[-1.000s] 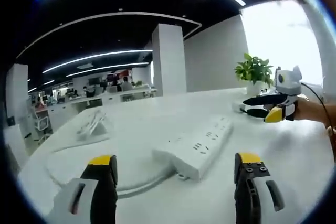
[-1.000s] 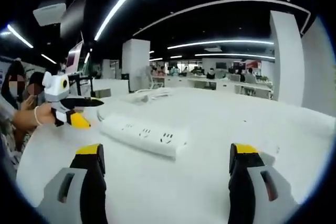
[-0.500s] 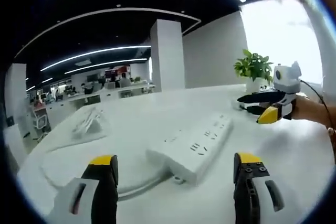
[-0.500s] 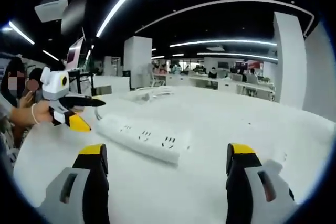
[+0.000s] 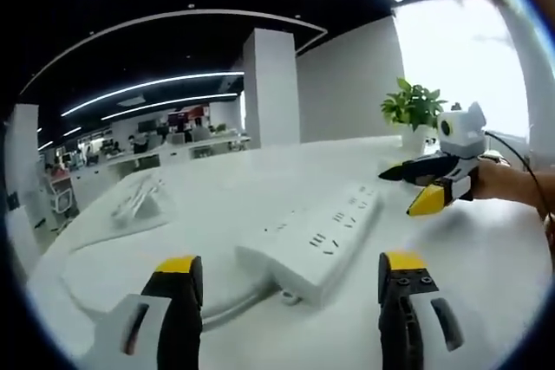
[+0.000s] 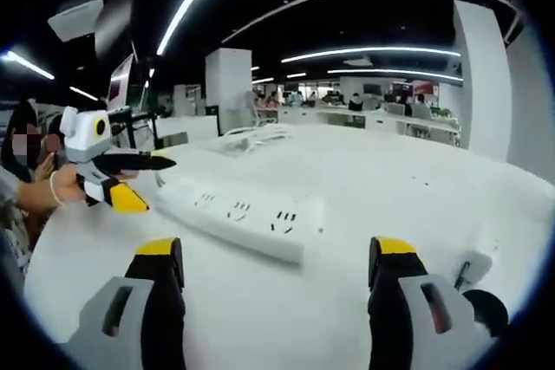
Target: Straighten the power strip on the desk, plug the charger into it
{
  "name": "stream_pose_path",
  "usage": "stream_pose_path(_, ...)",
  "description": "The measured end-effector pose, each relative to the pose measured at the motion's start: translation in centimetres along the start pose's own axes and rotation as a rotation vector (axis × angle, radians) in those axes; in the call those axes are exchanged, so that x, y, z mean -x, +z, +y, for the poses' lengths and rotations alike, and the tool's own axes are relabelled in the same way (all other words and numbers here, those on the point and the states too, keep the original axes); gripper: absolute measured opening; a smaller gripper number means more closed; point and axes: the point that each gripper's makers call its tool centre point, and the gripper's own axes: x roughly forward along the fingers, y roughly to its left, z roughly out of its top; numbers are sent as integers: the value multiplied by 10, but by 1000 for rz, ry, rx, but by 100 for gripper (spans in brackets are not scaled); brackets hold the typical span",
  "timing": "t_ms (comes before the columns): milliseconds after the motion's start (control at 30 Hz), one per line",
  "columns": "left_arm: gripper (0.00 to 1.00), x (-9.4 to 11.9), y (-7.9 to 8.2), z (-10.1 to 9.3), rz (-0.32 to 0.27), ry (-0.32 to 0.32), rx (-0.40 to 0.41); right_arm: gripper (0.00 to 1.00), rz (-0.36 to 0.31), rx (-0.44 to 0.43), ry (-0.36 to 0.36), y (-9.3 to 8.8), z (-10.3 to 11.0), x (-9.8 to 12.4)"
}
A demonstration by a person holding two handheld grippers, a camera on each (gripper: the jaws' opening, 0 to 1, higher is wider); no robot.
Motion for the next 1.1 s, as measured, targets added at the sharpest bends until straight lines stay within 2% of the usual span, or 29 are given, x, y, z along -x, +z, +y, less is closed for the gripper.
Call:
stream_pose_path(133,83,-3,-2,-2,8,-10,4,86,6,-5,4,-2,1,0)
stream_pose_path(233,73,-4,-3,-5,19,-30,-4,83,16,4,10,-3,3,-3)
stream_pose_path(333,73,-5,-2,-8,14,-46,-3,79,28,17,22,-5,4,-5)
stream_pose_path(733,73,-9,-9,-10,40,-54,7,76,24,18,89,1,14,-17)
stream_pose_path(833,70,-10,-9,-10,44,-61,9,76,24,13,102,1,17,-19)
stream_pose_path(1100,67,-13,-10,-14,55,-78,-19,72,20,6,124,-2,22,-19)
